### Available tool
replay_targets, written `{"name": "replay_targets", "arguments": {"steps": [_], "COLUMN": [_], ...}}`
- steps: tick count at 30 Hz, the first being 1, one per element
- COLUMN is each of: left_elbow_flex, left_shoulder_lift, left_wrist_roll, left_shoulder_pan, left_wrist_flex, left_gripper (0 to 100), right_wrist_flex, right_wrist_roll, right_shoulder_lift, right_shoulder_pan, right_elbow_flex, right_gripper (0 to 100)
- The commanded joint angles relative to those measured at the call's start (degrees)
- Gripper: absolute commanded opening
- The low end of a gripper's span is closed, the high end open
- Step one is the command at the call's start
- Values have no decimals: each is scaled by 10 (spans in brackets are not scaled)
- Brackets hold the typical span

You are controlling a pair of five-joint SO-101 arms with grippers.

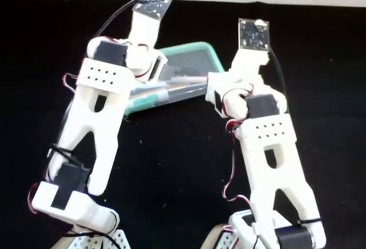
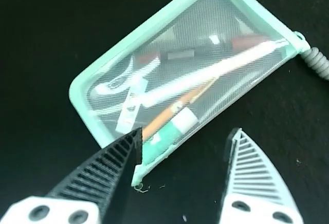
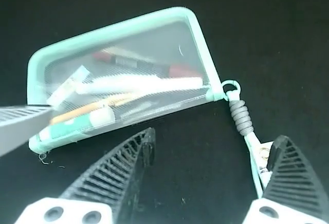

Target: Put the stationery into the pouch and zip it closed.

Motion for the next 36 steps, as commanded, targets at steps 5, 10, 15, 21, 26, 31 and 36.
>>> {"name": "replay_targets", "arguments": {"steps": [5, 10, 15, 21, 26, 31, 36], "left_elbow_flex": [-39, -36, 28, 179, 313, 460, 625], "left_shoulder_lift": [-127, -267, -393, -587, -750, -872, -925], "left_wrist_roll": [4, 3, 3, -44, -50, -50, -50], "left_shoulder_pan": [3, -4, -4, -5, -5, -80, -239], "left_wrist_flex": [127, 133, 134, 134, 101, -15, -156], "left_gripper": [86, 28, 7, 7, 7, 7, 7], "right_wrist_flex": [120, 158, 163, 163, 91, -43, -78], "right_wrist_roll": [-4, -4, -3, -3, 24, 132, 149], "right_shoulder_lift": [-2, -84, -205, -393, -572, -750, -776], "right_shoulder_pan": [-14, -15, -26, -26, -23, 21, 96], "right_elbow_flex": [-2, -36, -15, 119, 278, 449, 561], "right_gripper": [324, 174, 55, 6, 6, 6, 6]}}
